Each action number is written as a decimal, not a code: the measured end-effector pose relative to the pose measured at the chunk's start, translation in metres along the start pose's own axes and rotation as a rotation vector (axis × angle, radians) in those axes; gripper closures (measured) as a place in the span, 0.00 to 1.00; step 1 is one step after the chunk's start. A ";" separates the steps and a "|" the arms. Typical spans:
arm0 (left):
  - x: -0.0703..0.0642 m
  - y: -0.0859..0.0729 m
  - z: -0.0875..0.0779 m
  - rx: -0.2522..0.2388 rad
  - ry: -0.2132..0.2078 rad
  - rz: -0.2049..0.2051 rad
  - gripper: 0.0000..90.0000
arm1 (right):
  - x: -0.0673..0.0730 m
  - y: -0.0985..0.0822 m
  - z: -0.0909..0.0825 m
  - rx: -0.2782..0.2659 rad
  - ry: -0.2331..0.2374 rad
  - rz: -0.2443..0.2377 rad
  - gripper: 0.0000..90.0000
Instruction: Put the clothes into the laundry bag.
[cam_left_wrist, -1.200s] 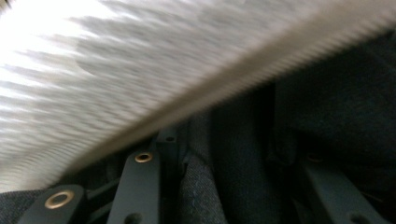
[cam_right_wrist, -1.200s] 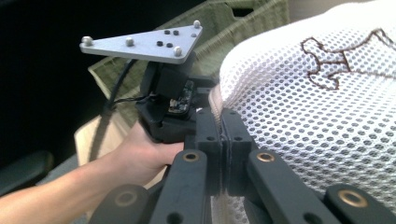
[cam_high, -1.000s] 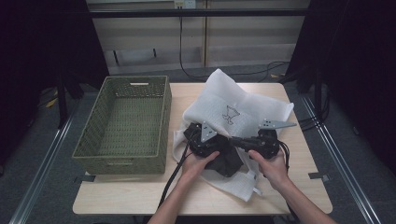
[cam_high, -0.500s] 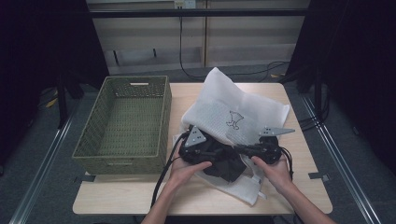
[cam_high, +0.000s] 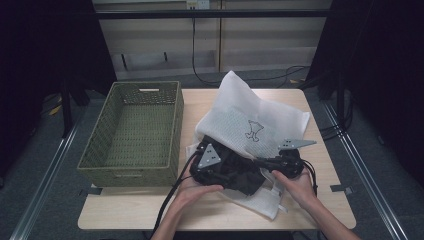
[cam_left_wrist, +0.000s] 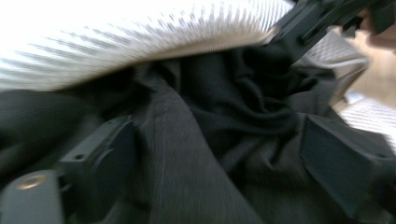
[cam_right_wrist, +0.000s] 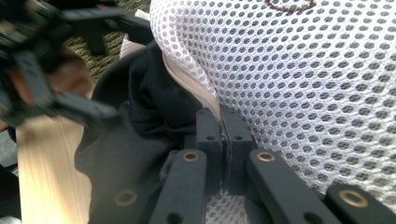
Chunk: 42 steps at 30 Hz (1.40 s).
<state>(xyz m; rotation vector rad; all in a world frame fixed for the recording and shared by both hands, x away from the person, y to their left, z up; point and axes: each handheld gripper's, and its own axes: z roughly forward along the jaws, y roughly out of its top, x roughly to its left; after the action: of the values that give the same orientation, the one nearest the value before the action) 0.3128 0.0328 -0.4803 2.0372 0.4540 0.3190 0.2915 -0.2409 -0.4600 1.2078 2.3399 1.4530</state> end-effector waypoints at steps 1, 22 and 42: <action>0.000 0.000 0.000 0.000 0.000 0.000 0.05 | 0.000 0.000 0.000 0.000 0.000 0.000 0.98; -0.018 -0.012 0.024 0.226 0.025 0.141 0.13 | 0.008 0.007 0.001 -0.025 0.030 -0.042 0.90; -0.012 -0.011 0.027 0.106 0.188 0.000 0.72 | 0.032 0.034 0.006 -0.072 0.050 -0.087 0.98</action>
<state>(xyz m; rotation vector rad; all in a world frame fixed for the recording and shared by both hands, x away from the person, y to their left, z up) 0.3114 0.0114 -0.5035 2.1191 0.5973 0.4986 0.2918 -0.2076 -0.4269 1.0504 2.3191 1.5415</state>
